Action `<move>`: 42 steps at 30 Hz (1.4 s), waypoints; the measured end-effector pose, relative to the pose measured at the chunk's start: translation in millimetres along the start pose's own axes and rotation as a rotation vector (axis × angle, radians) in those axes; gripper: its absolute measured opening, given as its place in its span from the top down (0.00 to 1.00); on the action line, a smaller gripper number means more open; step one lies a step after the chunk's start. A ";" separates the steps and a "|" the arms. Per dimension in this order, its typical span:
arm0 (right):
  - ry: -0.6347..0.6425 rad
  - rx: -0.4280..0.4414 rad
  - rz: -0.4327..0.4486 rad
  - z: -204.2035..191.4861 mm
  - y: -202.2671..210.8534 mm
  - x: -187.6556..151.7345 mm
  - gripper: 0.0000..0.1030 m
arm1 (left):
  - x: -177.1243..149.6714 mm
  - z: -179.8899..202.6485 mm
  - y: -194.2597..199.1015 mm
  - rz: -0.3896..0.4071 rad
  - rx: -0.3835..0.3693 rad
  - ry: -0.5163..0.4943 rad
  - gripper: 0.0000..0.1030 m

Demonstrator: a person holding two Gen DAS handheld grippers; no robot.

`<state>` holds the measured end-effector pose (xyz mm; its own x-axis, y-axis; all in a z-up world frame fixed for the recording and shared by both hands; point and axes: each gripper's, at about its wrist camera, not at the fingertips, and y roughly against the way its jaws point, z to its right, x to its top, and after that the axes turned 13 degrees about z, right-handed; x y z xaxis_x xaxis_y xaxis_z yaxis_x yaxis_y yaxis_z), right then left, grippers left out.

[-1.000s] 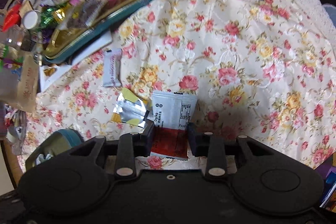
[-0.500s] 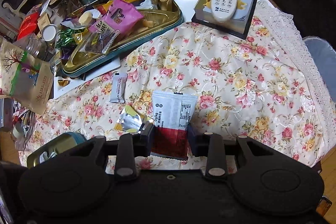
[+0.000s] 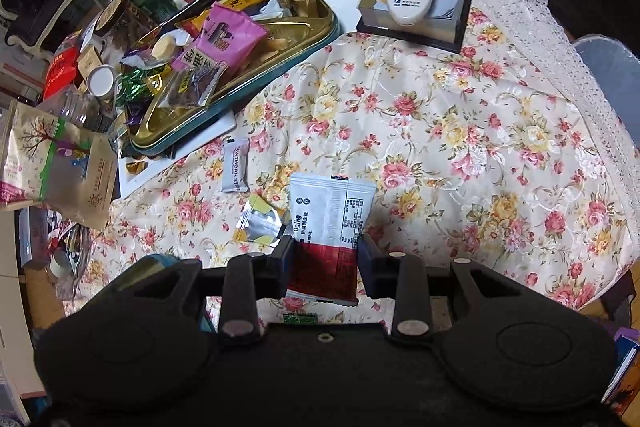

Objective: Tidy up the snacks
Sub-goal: 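Move the left tool to the green-wrapped candy while the right tool holds the red packet, then close the left tool on the green-wrapped candy and lift it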

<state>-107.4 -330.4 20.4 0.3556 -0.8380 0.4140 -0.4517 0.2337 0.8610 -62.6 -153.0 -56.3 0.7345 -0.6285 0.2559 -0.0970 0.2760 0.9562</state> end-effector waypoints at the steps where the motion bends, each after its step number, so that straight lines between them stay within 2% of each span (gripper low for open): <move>1: -0.002 -0.004 0.003 1.0 0.2 0.7 0.65 | -0.4 0.4 -1.6 0.001 0.006 -0.001 0.79; 14: -0.026 0.013 -0.001 4.7 1.5 5.1 0.65 | -4.0 1.7 -24.4 -0.025 0.071 0.002 0.78; 30: -0.026 0.013 -0.003 4.4 0.4 4.7 0.65 | -4.3 17.4 -31.7 -0.028 0.094 -0.024 0.77; 37: -0.023 0.017 -0.007 3.2 -0.5 3.9 0.65 | -4.5 12.3 -32.8 -0.031 0.090 -0.017 0.73; 42: -0.024 0.017 -0.005 3.6 -0.2 4.5 0.65 | -5.9 8.5 -36.6 -0.021 0.087 0.006 0.77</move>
<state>-108.7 -336.0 21.0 0.3380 -0.8510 0.4020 -0.4642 0.2208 0.8578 -69.2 -165.6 -91.7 0.7413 -0.6288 0.2349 -0.1393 0.1982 0.9702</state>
